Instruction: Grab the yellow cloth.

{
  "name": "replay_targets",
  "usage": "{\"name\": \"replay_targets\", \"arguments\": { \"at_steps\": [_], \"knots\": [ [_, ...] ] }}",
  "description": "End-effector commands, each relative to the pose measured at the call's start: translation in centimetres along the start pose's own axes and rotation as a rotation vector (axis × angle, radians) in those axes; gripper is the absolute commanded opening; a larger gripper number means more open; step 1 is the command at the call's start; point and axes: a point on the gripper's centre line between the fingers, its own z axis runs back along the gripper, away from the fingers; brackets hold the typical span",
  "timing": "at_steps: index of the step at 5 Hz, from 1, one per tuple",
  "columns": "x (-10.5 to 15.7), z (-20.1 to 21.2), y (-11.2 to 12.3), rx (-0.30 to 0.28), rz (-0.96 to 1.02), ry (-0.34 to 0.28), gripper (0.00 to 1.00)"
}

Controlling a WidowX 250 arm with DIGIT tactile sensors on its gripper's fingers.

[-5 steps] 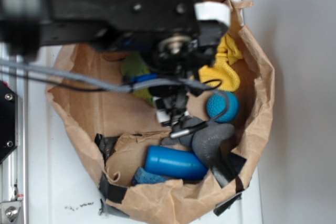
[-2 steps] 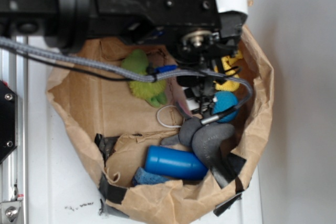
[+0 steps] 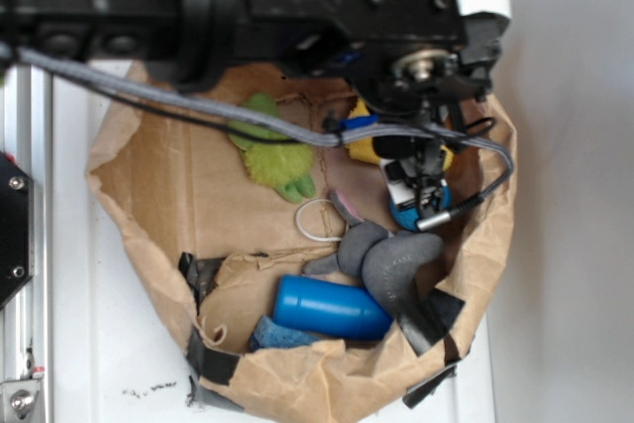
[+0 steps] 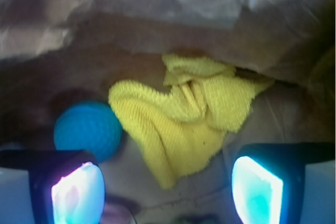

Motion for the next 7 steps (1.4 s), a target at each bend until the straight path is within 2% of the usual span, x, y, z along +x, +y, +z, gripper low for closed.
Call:
{"name": "replay_targets", "arguments": {
  "at_steps": [1, 2, 3, 4, 7],
  "knots": [
    [2.3, -0.2, -0.4, 0.012, 0.023, -0.136, 1.0],
    [2.4, -1.0, -0.5, 0.016, 0.02, -0.159, 1.0],
    [2.5, -1.9, -0.5, 0.006, 0.011, -0.146, 1.0],
    [2.6, -2.8, -0.4, 0.019, -0.004, -0.138, 1.0],
    [2.6, -2.8, -0.4, 0.019, -0.004, -0.138, 1.0]
  ]
}}
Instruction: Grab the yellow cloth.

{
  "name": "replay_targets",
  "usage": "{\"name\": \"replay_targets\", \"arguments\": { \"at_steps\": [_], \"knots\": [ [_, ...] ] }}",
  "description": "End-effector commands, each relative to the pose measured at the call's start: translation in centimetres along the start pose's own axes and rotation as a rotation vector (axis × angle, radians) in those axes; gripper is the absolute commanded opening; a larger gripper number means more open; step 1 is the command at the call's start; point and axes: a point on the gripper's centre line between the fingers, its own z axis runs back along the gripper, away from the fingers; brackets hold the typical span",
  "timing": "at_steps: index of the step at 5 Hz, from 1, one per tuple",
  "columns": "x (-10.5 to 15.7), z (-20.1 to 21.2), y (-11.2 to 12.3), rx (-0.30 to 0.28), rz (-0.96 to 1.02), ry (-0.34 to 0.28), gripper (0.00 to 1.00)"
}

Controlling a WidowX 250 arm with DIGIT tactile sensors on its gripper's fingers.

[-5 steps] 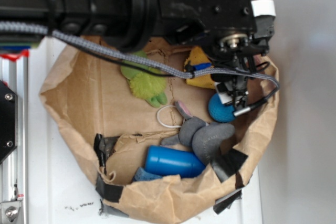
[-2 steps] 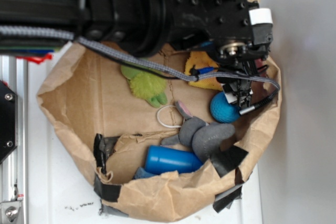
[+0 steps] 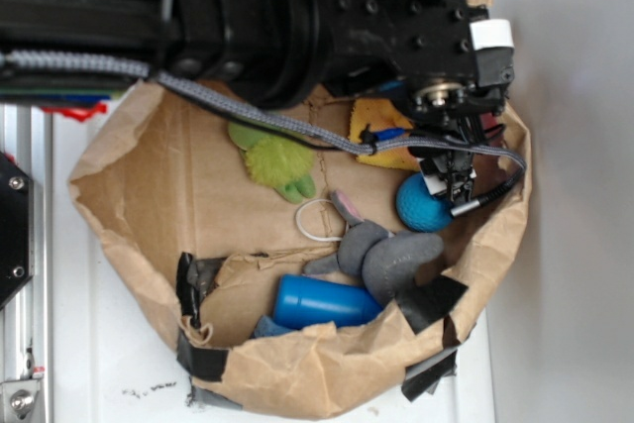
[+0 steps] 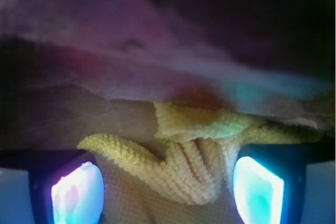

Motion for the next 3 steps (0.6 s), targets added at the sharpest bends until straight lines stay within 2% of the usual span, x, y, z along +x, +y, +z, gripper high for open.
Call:
{"name": "replay_targets", "arguments": {
  "at_steps": [1, 2, 3],
  "knots": [
    [0.63, -0.54, -0.4, 0.052, -0.012, -0.039, 1.0],
    [0.38, -0.81, -0.57, 0.051, -0.012, -0.049, 0.55],
    [0.02, -0.49, -0.7, 0.051, -0.019, -0.065, 0.0]
  ]
}}
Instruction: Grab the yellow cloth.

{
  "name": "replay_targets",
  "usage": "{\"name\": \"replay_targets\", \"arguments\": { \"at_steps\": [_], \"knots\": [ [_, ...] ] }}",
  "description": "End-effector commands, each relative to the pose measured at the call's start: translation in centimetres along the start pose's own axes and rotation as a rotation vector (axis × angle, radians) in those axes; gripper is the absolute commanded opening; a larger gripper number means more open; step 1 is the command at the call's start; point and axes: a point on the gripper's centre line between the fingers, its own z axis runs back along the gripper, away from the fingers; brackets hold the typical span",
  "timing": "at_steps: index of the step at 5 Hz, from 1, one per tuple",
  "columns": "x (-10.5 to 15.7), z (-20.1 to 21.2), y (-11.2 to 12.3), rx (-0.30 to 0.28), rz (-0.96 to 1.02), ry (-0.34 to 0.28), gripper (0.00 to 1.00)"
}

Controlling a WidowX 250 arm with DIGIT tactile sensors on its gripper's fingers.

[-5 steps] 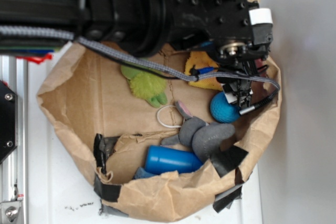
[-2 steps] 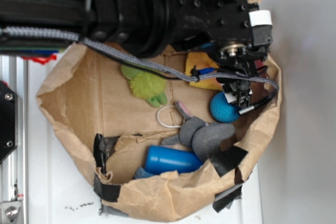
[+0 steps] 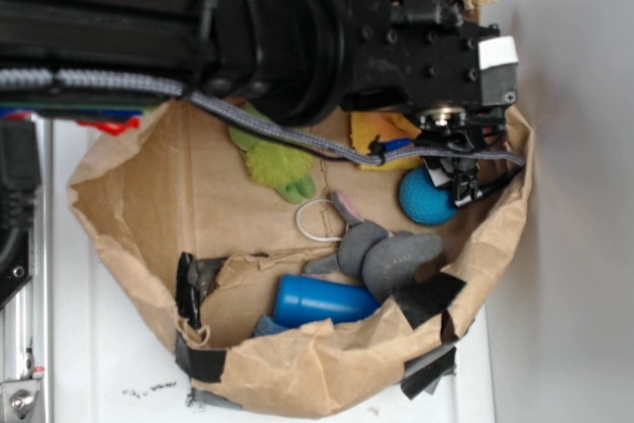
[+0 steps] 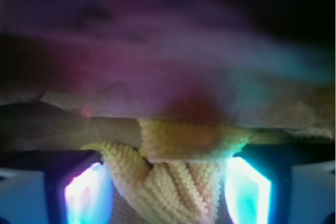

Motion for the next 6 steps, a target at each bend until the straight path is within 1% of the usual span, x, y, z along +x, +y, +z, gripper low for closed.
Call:
{"name": "replay_targets", "arguments": {
  "at_steps": [1, 4, 5, 6],
  "knots": [
    [-0.4, 1.2, -0.8, -0.011, -0.038, -0.048, 0.0],
    [-0.5, 1.8, -0.8, -0.026, -0.036, -0.056, 0.0],
    [-0.6, 2.2, -0.7, -0.04, -0.028, -0.047, 0.0],
    [-1.0, 4.6, -1.0, -0.097, -0.034, 0.008, 0.0]
  ]
}}
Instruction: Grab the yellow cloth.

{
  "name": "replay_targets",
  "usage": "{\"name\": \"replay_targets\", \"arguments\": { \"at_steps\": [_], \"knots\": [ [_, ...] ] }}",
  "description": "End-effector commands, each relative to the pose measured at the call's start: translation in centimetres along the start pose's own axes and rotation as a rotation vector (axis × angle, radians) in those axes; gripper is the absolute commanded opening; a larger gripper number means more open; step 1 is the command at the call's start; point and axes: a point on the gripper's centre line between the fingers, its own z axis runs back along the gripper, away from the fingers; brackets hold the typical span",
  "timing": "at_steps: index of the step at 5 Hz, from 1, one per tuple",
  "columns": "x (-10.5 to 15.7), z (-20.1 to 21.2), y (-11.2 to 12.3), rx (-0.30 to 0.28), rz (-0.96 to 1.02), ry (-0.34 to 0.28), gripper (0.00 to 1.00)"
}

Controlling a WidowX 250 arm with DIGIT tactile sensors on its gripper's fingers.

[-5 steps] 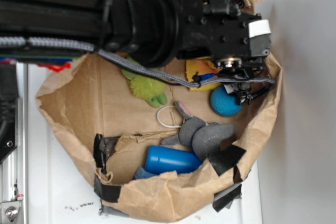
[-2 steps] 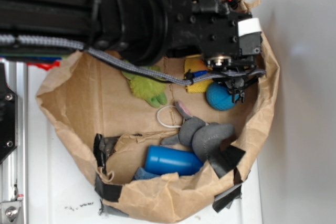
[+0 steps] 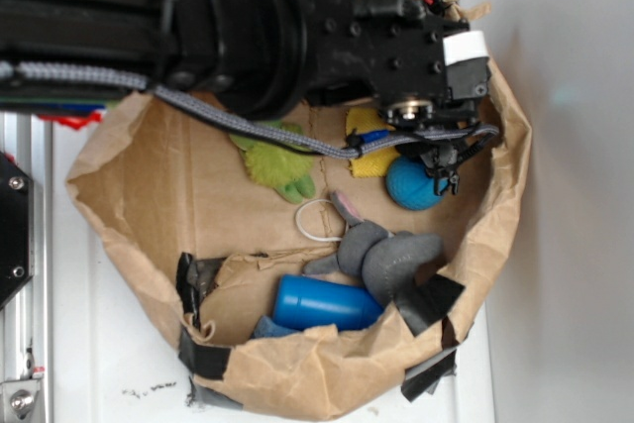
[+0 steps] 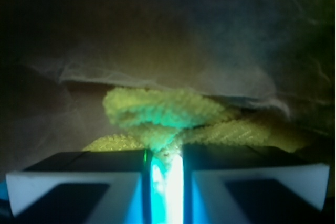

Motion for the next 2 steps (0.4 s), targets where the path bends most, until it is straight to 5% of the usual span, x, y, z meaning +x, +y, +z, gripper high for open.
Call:
{"name": "replay_targets", "arguments": {
  "at_steps": [1, 2],
  "knots": [
    [-0.4, 7.3, -1.2, -0.095, -0.046, 0.073, 0.0],
    [-1.0, 11.1, -1.0, -0.116, -0.075, 0.13, 0.0]
  ]
}}
